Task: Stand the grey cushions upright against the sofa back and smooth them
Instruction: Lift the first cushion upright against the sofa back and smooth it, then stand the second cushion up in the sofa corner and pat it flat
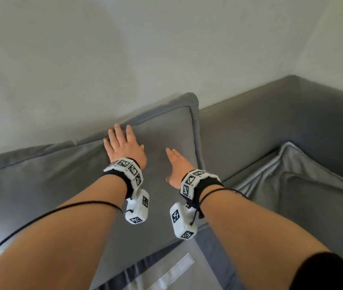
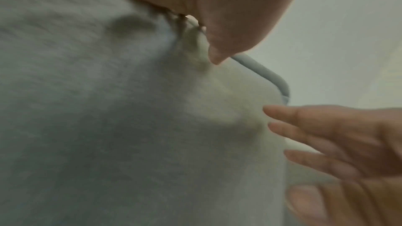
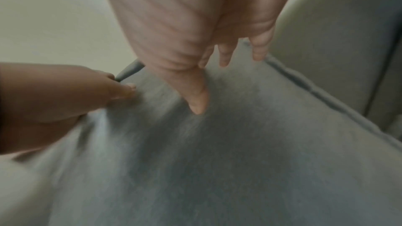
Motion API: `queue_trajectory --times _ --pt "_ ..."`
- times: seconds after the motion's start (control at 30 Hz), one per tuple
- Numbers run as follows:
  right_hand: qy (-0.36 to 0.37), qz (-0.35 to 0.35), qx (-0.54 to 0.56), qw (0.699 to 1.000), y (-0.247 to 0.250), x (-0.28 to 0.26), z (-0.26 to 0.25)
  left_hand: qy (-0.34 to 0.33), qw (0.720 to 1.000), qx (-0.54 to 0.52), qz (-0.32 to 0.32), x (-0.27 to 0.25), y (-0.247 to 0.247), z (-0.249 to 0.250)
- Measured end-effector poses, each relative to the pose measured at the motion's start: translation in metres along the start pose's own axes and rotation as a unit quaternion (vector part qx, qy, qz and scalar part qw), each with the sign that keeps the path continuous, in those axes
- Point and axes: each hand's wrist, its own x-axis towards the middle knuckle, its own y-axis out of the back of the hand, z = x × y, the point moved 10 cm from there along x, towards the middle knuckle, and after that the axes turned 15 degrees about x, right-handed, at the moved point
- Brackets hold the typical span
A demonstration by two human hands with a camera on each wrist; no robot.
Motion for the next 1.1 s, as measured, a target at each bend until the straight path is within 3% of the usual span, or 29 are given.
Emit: queue_trajectory --times 0.27,0.57,0.9,1.1 --pt "-0.126 0.084 0.062 0.986 0.072 -0.063 0.108 -0.157 0.983 -0.036 -0.089 -0.057 -0.01 0.145" --pt "-0.269 0.189 0.131 0.935 0.137 -0.176 0.281 -0.297 0.944 -0.02 -0.142 -0.165 -0.032 0.323" --pt "-0.406 0.225 0.17 0.869 0.177 -0.329 0.476 -0.39 0.895 0.042 -0.212 -0.318 -0.085 0.485" --pt "-0.451 0.264 0.177 0.834 0.202 -0.412 0.563 -0.448 0.864 0.057 -0.225 -0.402 -0.098 0.568"
